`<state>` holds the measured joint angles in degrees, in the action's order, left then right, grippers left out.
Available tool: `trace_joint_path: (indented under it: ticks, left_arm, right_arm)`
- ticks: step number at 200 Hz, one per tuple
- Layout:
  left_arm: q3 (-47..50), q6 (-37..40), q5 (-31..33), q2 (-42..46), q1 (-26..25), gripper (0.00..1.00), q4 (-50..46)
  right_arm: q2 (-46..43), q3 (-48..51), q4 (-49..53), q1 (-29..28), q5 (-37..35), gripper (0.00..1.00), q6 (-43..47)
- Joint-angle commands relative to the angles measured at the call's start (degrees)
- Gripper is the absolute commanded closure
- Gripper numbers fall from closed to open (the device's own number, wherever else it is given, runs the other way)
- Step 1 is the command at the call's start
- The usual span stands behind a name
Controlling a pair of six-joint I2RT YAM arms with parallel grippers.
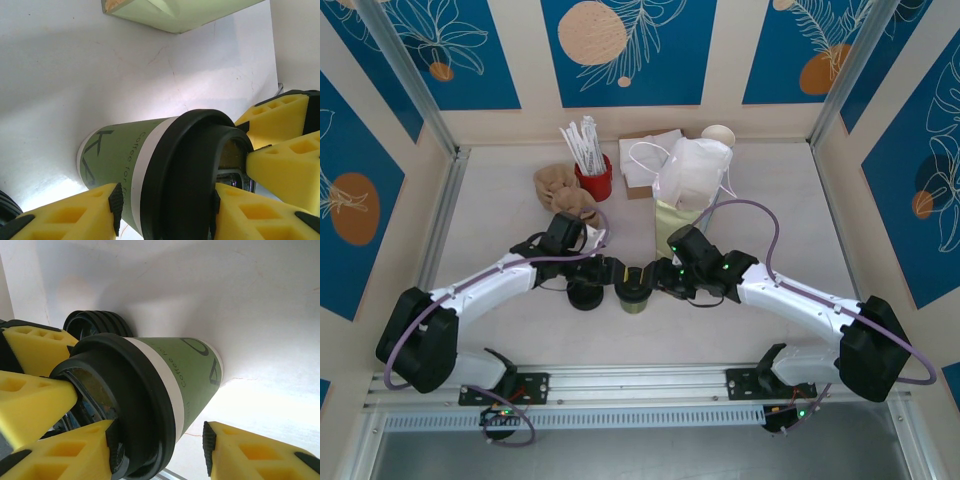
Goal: Pack the takeout coffee
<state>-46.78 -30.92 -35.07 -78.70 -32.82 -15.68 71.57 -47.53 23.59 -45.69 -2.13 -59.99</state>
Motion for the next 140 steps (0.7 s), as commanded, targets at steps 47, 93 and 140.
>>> trace_joint_path:
  ticks: [47,93,140]
  left_arm:
    - [0.7,0.9,1.0,0.6,-0.3,0.54,-1.0]
    - [2.1,0.9,1.1,1.2,-0.4,0.54,-0.4]
    - [3.8,0.1,1.2,1.6,-0.6,0.54,0.9]
  right_arm:
    - [-0.2,1.5,3.1,0.4,-0.8,0.51,-0.3]
    - [-0.2,2.7,2.4,0.3,-0.6,0.51,-0.9]
    - [0.2,4.0,2.1,0.3,-0.9,0.51,-1.3]
